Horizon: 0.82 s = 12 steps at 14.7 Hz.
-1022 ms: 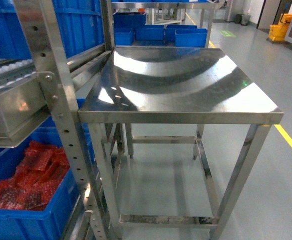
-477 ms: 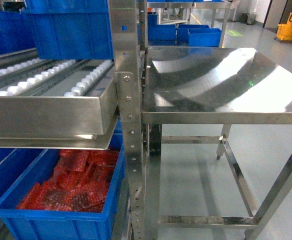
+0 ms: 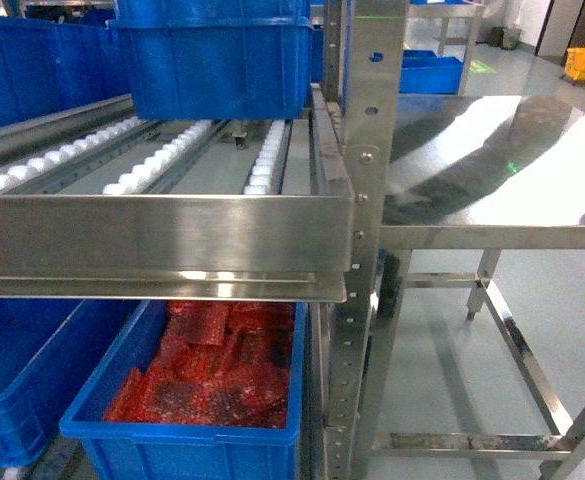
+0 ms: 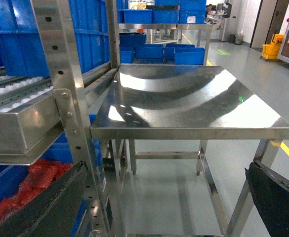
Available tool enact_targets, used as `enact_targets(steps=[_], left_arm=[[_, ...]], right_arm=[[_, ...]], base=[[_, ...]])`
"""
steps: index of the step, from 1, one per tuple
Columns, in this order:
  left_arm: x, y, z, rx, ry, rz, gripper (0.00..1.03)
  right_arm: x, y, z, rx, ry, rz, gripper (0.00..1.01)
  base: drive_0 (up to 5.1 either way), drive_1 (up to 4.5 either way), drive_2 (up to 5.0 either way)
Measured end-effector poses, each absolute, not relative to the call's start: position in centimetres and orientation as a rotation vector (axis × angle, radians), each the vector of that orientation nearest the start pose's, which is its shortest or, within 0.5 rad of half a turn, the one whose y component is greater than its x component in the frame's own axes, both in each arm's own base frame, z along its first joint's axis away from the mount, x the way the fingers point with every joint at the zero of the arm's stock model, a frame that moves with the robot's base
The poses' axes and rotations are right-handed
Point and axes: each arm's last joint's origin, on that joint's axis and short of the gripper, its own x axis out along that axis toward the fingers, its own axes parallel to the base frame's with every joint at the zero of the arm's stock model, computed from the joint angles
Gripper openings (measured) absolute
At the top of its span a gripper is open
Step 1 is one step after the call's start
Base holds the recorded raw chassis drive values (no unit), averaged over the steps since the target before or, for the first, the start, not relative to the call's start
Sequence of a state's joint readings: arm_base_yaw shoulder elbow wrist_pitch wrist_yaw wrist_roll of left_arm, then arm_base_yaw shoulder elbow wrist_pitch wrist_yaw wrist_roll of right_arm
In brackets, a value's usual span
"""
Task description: Pick blue part to blue bin on bottom shelf
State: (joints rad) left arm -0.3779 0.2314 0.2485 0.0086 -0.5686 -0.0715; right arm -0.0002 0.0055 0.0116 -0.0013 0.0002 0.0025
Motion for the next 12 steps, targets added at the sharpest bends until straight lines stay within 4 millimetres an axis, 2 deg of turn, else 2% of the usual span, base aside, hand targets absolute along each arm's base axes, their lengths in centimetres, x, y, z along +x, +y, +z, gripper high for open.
enact_targets(steps=[12], left_arm=[[9.79,-2.21,23.05,-0.083,-0.029,0.190,0.43]], right_arm=[[9.73,0.00,16.65,0.002,0.000,-0.001,0.98]], base=[[-5.0,2.44,2.4]])
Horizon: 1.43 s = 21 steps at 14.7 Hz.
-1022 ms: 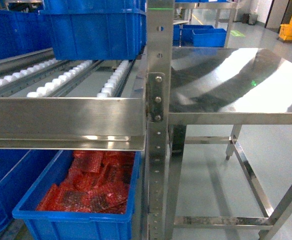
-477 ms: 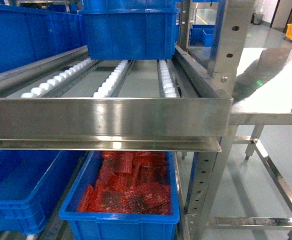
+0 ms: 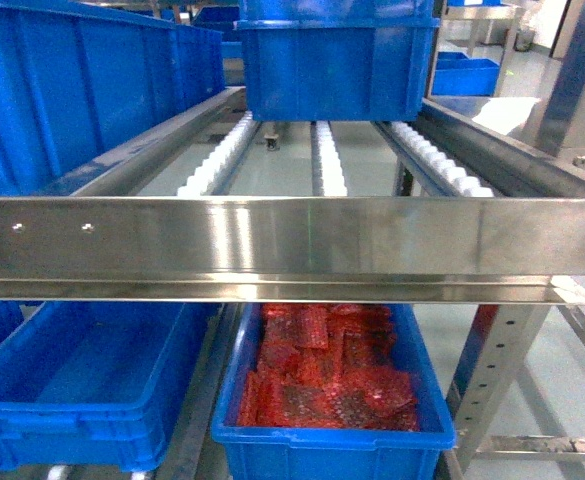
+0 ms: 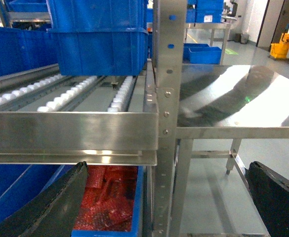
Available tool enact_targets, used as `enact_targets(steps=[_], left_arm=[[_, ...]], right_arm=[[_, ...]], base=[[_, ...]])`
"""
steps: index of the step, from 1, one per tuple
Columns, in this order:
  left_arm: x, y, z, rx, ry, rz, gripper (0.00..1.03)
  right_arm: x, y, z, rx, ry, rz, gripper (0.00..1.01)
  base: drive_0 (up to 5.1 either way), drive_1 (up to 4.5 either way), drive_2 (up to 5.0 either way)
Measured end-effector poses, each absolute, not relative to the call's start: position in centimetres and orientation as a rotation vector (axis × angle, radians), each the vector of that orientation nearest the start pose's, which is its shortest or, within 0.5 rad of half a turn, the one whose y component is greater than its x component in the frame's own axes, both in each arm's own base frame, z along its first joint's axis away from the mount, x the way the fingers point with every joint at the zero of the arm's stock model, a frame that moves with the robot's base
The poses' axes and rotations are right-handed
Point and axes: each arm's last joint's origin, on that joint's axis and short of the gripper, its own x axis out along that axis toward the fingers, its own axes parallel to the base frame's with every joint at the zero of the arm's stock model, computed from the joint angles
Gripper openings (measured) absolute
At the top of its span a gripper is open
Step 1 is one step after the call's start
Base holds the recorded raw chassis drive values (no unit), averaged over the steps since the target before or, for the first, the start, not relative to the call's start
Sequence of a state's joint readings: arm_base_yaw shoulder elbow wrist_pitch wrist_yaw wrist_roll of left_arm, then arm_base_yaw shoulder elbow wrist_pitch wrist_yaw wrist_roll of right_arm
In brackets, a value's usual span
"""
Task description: Pick blue part to blue bin on bottom shelf
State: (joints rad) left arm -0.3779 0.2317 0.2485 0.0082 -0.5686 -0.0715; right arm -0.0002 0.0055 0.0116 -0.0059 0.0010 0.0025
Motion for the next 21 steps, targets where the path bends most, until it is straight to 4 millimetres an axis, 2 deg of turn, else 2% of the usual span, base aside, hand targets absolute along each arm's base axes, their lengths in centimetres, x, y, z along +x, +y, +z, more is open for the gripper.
enact_targets(steps=[4,21], left_arm=[[9.79,-2.21,23.06,-0.083,-0.029,0.190,0.43],[9.79,-2.20,23.05,-0.083,-0.029,0.194,0.43]], right_arm=[[9.73,0.00,16.67,0.002,-0.002,0.000,0.98],[9.73,0.00,16.66,0.002,-0.002,0.002,0.98]], base=[[-5.0,2.42,2.4],[0.0,0.00,0.0]])
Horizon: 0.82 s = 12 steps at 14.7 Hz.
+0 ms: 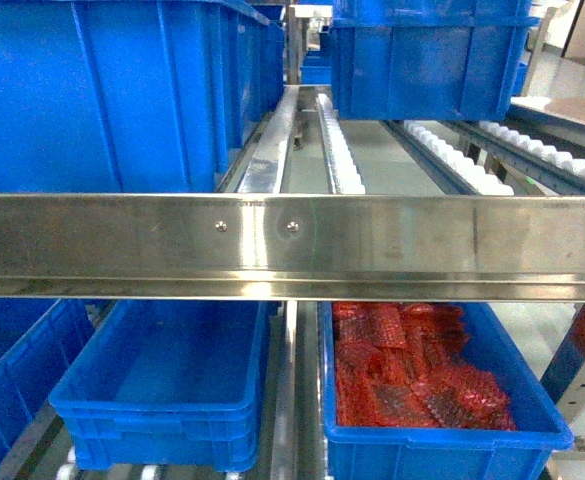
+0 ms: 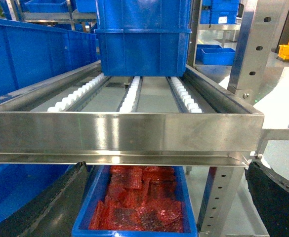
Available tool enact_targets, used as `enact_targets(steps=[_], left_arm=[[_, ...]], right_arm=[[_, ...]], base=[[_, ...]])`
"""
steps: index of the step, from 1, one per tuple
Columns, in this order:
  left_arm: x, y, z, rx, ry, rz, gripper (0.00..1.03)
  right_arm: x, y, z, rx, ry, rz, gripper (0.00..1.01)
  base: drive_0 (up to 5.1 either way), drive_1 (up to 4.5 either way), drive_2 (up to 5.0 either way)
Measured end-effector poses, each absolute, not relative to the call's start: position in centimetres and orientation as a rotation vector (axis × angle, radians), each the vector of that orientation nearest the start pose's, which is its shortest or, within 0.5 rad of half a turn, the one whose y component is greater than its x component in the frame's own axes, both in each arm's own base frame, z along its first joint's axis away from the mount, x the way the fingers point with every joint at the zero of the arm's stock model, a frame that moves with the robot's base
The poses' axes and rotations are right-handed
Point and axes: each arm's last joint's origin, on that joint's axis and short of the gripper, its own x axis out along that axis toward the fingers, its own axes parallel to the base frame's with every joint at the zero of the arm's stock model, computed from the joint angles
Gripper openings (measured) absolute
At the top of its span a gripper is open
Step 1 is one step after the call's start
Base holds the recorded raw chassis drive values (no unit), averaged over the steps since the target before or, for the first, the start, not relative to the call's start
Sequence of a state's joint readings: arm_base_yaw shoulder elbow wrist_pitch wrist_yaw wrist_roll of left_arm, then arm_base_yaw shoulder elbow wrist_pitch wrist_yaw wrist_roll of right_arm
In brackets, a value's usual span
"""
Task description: Pick blue part to blue bin on bottom shelf
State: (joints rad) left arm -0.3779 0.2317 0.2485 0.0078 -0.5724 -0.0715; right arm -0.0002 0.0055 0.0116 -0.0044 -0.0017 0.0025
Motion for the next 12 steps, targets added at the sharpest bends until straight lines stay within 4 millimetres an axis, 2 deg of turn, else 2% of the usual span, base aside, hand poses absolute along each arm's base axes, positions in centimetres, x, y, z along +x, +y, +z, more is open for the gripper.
enact_targets(steps=[12], left_arm=[[9.79,-2.20,23.07,-0.084,-0.031,0.194,0.43]], right_arm=[[9.73,0.00,16.68,0.002,-0.004,0.002,0.98]], base=[[0.0,0.00,0.0]])
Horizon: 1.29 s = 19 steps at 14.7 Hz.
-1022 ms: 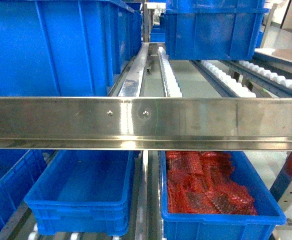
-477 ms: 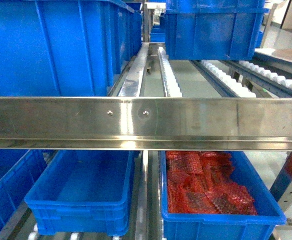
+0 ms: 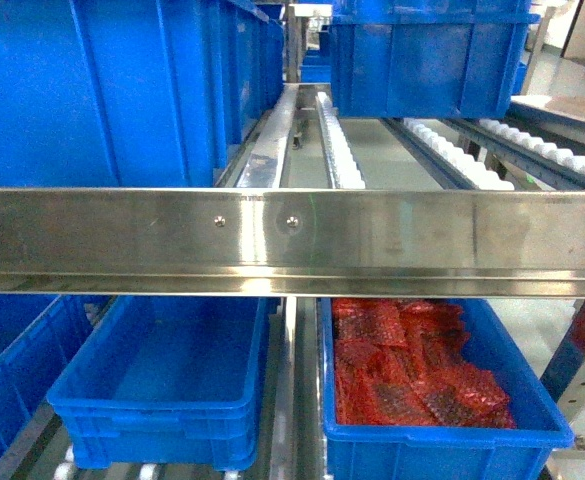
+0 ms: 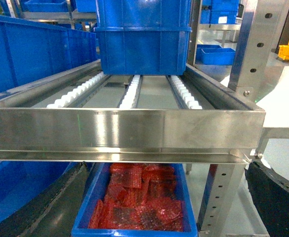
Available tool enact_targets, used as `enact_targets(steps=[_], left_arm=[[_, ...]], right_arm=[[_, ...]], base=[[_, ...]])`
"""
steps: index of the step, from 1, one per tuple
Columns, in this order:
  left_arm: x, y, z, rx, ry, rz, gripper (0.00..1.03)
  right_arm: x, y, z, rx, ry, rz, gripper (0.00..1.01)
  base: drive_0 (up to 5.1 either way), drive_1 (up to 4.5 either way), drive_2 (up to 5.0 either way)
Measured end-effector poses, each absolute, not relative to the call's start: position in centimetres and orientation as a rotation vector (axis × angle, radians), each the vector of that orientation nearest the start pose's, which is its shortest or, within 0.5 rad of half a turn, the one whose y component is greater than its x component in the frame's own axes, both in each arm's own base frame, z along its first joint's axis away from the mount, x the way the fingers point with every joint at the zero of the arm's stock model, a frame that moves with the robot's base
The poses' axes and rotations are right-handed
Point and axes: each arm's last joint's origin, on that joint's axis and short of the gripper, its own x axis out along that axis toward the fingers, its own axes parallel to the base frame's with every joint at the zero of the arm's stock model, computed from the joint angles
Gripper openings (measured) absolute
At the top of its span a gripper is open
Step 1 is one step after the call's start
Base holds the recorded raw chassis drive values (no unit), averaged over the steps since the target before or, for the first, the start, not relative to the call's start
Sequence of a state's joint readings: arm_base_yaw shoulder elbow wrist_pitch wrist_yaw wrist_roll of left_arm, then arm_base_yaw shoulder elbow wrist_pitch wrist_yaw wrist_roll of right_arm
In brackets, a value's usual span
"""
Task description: Pick blue part to blue bin on bottom shelf
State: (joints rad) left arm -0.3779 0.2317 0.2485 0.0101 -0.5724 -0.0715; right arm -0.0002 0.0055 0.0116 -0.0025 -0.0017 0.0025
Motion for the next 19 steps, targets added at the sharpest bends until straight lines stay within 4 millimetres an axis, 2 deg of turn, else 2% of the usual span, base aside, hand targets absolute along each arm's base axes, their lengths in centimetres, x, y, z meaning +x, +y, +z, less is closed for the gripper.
enact_targets(steps=[19], left_arm=[[9.79,-2.20,23.05,-0.082,-0.029,0.193,0.43]], right_arm=[[9.73,0.00,16.66,0.002,-0.002,0.000,0.98]], base=[[0.0,0.00,0.0]])
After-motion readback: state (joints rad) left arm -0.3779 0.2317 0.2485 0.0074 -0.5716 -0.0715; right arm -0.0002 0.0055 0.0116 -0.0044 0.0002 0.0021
